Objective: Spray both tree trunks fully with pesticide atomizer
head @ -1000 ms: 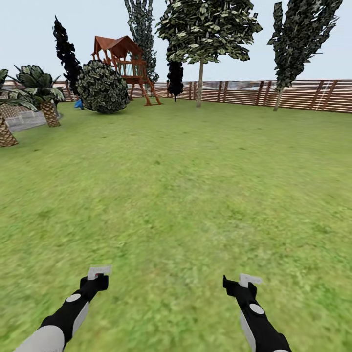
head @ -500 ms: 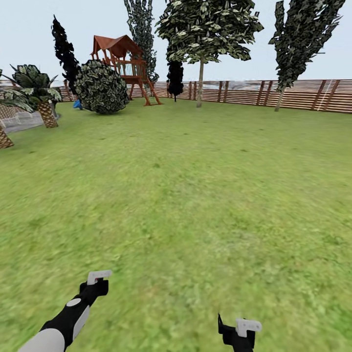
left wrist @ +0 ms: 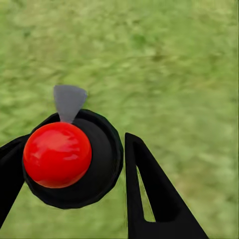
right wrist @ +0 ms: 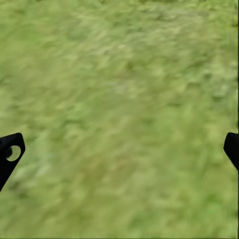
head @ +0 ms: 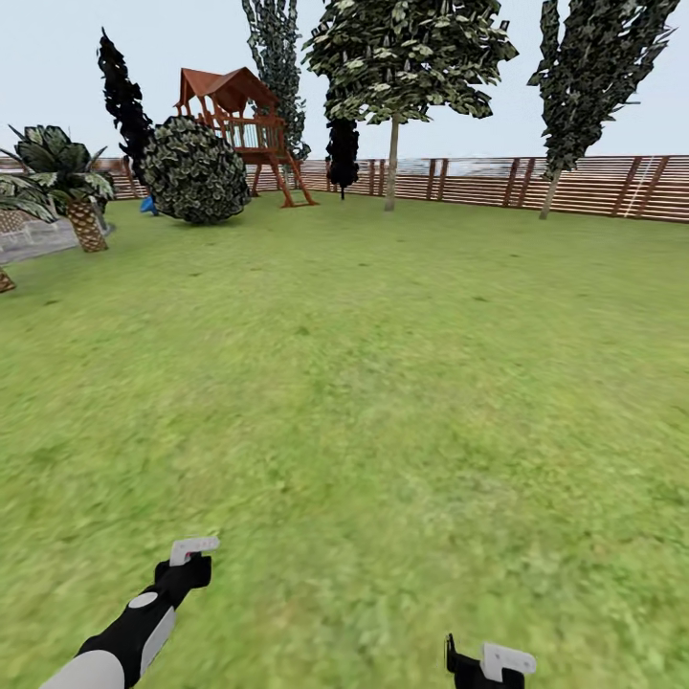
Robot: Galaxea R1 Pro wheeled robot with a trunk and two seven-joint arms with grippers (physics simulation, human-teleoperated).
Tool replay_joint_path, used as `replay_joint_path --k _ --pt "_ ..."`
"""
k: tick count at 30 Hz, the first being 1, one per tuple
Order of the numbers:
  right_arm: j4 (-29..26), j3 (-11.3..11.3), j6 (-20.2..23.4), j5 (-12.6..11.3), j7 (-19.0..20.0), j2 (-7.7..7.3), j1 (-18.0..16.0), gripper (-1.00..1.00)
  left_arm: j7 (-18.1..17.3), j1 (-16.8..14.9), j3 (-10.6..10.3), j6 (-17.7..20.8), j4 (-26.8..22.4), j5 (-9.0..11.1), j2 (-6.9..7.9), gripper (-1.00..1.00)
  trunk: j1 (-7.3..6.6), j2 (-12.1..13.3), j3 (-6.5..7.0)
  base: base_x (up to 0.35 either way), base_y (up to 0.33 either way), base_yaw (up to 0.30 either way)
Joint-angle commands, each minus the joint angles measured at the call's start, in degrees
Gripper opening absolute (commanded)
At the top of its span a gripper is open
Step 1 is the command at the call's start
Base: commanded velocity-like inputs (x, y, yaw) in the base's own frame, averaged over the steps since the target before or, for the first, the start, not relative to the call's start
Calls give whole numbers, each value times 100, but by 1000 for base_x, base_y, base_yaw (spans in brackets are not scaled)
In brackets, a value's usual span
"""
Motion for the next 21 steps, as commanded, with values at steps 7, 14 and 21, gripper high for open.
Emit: replay_joint_path --k 7,14,21 --pt "92 6 17 17 -339 -50 89 100 1 0 -8 2 7 -4 -17 -100 0 0 0 340 -70 -76" --pt "121 7 20 17 -346 -43 90 100 1 0 -9 -5 8 -3 -18 -100 0 0 0 340 -10 -275" --pt "129 12 17 17 -339 -32 90 100 1 0 -1 3 3 14 -15 -100 0 0 8 340 0 -263"
